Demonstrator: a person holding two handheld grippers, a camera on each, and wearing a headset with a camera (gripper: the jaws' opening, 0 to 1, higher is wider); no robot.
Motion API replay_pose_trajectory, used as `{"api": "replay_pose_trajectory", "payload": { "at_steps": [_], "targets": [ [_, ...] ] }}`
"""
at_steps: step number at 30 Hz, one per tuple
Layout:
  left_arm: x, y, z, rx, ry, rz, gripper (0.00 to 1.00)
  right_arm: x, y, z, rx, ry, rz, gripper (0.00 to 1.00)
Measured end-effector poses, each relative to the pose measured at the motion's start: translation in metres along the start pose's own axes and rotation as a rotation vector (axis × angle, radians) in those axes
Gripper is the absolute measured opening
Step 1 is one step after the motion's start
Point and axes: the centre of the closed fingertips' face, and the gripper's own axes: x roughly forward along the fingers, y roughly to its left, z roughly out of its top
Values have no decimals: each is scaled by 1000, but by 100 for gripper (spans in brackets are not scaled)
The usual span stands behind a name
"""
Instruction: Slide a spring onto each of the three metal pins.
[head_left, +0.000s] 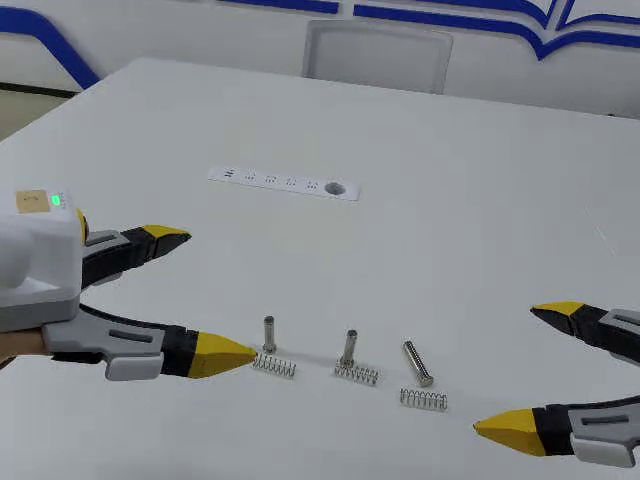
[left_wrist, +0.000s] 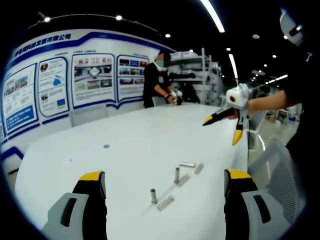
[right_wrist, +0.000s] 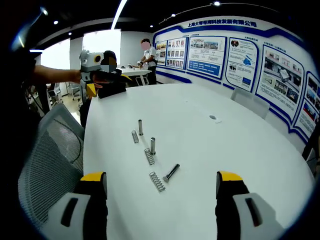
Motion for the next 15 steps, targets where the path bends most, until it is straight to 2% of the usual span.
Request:
{"api": "replay_pose_trajectory", "payload": {
  "at_steps": [9, 15],
  "targets": [
    [-3, 3, 0, 5, 4, 8, 100, 2, -6, 4, 30, -29, -13, 88],
    [-2, 3, -9, 1, 19, 11, 100, 10, -12, 8, 30, -21, -15, 85]
  ]
}}
